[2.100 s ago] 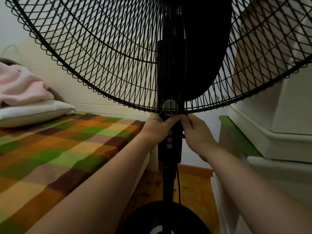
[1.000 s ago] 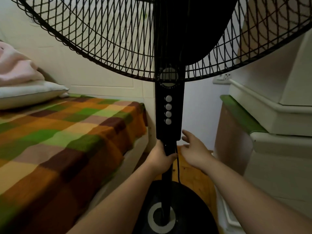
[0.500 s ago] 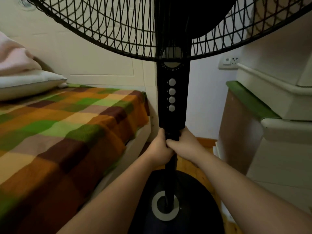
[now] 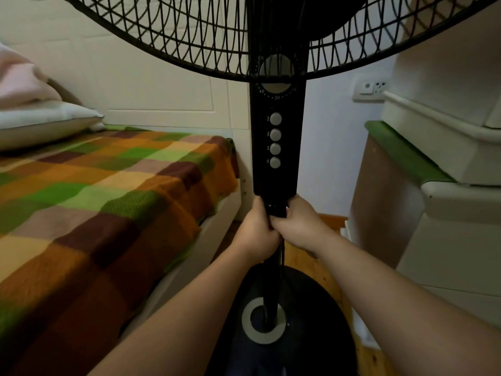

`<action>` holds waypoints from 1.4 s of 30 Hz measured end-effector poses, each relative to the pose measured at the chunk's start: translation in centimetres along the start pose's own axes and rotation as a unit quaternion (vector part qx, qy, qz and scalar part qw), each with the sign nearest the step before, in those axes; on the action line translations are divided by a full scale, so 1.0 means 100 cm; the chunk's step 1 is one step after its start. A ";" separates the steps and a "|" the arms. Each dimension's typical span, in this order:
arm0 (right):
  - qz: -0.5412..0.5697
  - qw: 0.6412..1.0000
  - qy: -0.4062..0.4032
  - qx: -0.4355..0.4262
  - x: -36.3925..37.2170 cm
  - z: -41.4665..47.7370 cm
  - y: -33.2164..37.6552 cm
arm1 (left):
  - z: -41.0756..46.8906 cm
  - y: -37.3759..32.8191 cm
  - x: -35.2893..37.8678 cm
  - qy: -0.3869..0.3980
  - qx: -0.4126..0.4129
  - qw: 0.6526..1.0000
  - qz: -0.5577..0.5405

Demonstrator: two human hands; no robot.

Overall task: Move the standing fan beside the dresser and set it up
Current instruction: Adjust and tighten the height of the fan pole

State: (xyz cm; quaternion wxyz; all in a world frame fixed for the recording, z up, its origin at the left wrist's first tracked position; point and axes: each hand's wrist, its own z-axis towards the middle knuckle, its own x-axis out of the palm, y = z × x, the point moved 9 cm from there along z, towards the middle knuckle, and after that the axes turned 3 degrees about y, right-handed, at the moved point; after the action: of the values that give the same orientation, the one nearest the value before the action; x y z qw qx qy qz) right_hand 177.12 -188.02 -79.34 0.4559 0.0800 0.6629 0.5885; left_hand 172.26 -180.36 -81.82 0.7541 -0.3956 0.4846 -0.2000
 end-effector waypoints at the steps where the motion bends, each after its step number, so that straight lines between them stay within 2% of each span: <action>1: 0.000 1.000 0.003 0.002 0.001 0.001 -0.001 | 0.000 0.001 0.000 -0.002 -0.002 1.000 0.003; 10: 0.032 0.999 0.026 0.002 -0.003 0.008 -0.007 | 0.007 0.000 0.001 0.027 0.000 0.999 0.017; 16: 0.035 0.999 -0.040 -0.002 -0.010 -0.007 -0.019 | 0.004 0.002 0.003 0.018 -0.025 1.000 -0.003; 22: 0.068 0.996 -0.052 0.004 -0.014 -0.055 -0.069 | -0.019 0.003 0.009 -0.042 -0.090 0.992 -0.079; 24: 0.061 0.997 -0.054 0.014 -0.016 -0.068 -0.084 | -0.035 0.002 0.015 -0.084 -0.111 0.984 -0.109; 28: 0.051 0.997 -0.060 0.025 -0.023 -0.078 -0.093 | -0.072 0.005 0.021 -0.198 -0.183 0.940 -0.208; 29: 0.040 0.997 -0.058 0.021 -0.024 -0.078 -0.091 | -0.074 0.002 0.030 -0.184 -0.190 0.935 -0.237; 33: 0.064 0.997 -0.046 0.017 -0.028 -0.081 -0.091 | -0.070 -0.030 0.067 -0.054 -0.143 0.958 -0.245; 35: 0.043 0.998 -0.041 0.009 -0.031 -0.082 -0.089 | -0.070 -0.035 0.070 -0.032 -0.147 0.955 -0.258; 38: 0.022 1.000 0.018 0.002 -0.025 -0.088 -0.079 | -0.071 -0.037 0.078 0.017 -0.168 0.937 -0.306; 42: 0.033 0.994 0.097 0.027 -0.024 -0.098 -0.078 | -0.070 -0.046 0.072 0.004 -0.163 0.928 -0.337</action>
State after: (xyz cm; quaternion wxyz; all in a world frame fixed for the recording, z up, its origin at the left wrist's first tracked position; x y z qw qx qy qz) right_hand 174.99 -198.79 -85.86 0.3676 0.0570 0.7163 0.5904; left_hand 169.61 -190.88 -83.85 0.5659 -0.6518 0.3518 -0.3621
